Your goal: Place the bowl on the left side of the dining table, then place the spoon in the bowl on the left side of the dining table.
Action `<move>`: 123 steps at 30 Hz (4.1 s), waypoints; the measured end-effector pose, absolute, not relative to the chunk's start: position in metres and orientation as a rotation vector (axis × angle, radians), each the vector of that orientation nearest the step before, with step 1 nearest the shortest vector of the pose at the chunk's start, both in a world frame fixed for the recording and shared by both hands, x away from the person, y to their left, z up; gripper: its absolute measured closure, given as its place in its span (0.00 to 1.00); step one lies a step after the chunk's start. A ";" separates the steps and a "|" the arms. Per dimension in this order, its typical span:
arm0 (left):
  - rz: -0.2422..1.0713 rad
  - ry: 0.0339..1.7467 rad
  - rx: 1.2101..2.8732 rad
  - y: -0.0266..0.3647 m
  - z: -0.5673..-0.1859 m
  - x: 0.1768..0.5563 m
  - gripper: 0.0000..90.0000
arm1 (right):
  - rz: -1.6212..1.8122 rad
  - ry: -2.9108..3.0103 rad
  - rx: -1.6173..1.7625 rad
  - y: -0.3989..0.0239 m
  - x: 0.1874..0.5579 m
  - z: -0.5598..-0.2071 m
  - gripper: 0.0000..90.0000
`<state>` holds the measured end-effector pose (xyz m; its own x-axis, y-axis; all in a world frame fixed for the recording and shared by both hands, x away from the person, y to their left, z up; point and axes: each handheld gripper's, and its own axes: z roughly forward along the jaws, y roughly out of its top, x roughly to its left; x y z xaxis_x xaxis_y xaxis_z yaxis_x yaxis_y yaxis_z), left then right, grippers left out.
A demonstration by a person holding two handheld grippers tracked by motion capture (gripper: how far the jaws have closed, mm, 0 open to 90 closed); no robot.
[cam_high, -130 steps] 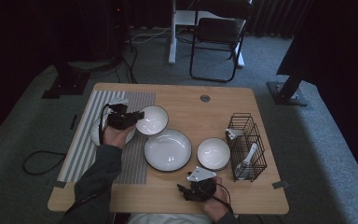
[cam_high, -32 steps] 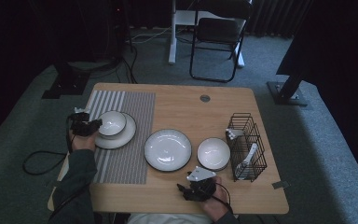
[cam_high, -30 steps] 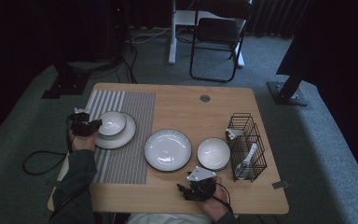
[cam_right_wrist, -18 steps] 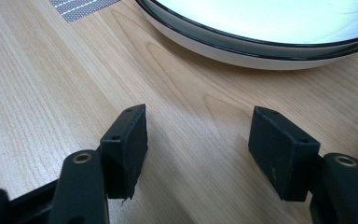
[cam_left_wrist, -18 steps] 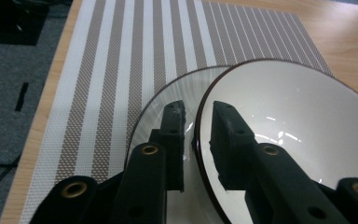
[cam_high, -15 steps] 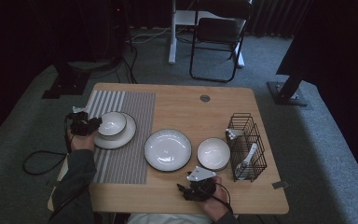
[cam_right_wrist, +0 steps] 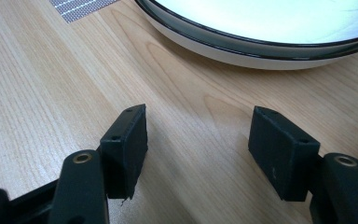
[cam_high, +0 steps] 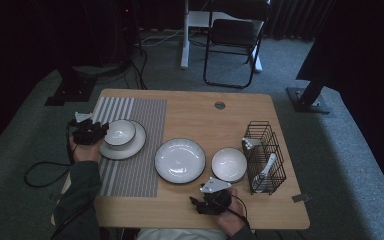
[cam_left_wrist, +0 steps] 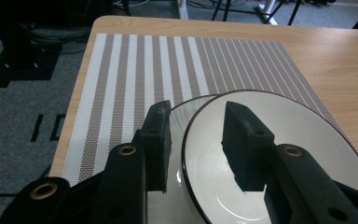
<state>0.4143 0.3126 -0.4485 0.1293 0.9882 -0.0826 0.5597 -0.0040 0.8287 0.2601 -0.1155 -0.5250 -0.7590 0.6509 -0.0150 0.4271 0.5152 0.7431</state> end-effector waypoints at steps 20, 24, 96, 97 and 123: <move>0.716 1.503 1.657 0.314 -0.448 0.413 0.68 | 1.141 2.410 0.834 -0.115 0.253 -0.481 0.42; 0.716 1.498 1.663 0.310 -0.448 0.414 0.67 | 1.177 2.384 0.822 -0.119 0.250 -0.463 0.42; 0.704 1.387 1.702 0.282 -0.444 0.402 0.63 | 1.178 2.044 0.869 -0.272 0.228 -0.368 0.46; 0.704 1.386 1.699 0.282 -0.444 0.401 0.63 | 1.180 2.045 0.869 -0.274 0.227 -0.370 0.45; 0.708 1.391 1.686 0.284 -0.444 0.399 0.63 | 1.136 2.116 0.895 -0.283 0.235 -0.404 0.64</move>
